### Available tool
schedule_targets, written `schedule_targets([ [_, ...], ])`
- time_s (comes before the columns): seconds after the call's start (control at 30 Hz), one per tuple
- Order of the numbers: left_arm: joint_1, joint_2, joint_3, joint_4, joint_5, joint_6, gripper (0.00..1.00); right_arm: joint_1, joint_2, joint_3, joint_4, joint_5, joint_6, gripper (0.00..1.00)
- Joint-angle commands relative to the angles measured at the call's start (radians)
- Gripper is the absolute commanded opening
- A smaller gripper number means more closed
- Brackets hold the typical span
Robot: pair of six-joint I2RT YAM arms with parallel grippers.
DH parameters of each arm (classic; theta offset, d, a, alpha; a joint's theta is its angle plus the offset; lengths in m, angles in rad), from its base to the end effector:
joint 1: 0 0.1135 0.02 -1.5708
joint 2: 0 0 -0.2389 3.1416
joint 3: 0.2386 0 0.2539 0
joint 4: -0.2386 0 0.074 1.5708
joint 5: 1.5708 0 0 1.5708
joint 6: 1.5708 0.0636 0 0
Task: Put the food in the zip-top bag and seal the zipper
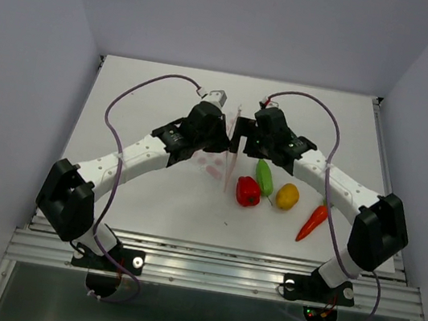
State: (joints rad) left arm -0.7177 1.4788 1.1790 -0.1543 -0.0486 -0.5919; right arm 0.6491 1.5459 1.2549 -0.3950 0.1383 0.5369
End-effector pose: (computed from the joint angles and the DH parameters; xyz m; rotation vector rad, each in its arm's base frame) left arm 0.2846 -0.2443 0.2755 0.1008 2.1108 -0.7631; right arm 0.3029 0.2188 0.2523 -0.0534 2.2930 0.4752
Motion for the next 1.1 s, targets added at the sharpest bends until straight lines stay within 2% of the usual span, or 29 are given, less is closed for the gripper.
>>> schedule_targets([
  [0.0,-0.003,-0.020,0.036,0.036,0.013,0.001,0.00,-0.003,0.080,0.100,0.036,0.018,-0.015,1.00],
  [0.17,-0.003,-0.038,0.030,0.044,0.016,0.007,0.00,-0.003,0.175,0.161,0.062,0.005,0.005,0.98],
  [0.27,-0.003,-0.048,0.041,0.041,0.013,0.014,0.00,-0.003,0.223,0.169,0.097,-0.011,0.029,0.90],
  [0.37,-0.003,-0.064,0.057,0.013,-0.039,0.021,0.00,-0.003,0.255,0.173,0.084,0.087,0.048,0.71],
  [0.4,-0.003,-0.075,0.079,-0.019,-0.097,0.033,0.00,-0.003,0.258,0.173,0.076,0.116,0.044,0.67],
  [0.43,-0.003,-0.080,0.091,-0.042,-0.138,0.037,0.00,-0.003,0.257,0.175,0.052,0.170,0.034,0.58],
  [0.5,0.000,-0.086,0.138,-0.094,-0.257,0.043,0.00,-0.003,0.247,0.176,0.016,0.245,0.022,0.50],
  [0.6,0.021,-0.101,0.177,-0.189,-0.360,0.052,0.00,-0.014,0.214,0.181,-0.060,0.400,-0.032,0.39],
  [0.7,0.073,-0.136,0.199,-0.214,-0.388,0.069,0.00,-0.057,0.172,0.175,-0.136,0.486,-0.052,0.32],
  [0.73,0.086,-0.147,0.205,-0.214,-0.398,0.073,0.00,-0.074,0.160,0.176,-0.148,0.486,-0.055,0.27],
  [0.9,0.109,-0.187,0.292,-0.223,-0.442,0.132,0.00,-0.106,0.086,0.244,-0.143,0.420,-0.101,0.19],
  [0.97,0.109,-0.192,0.314,-0.212,-0.422,0.145,0.00,-0.106,0.072,0.268,-0.096,0.321,-0.130,0.15],
  [1.07,0.106,-0.196,0.321,-0.176,-0.346,0.168,0.00,-0.106,0.054,0.296,-0.033,0.170,-0.146,0.01],
])
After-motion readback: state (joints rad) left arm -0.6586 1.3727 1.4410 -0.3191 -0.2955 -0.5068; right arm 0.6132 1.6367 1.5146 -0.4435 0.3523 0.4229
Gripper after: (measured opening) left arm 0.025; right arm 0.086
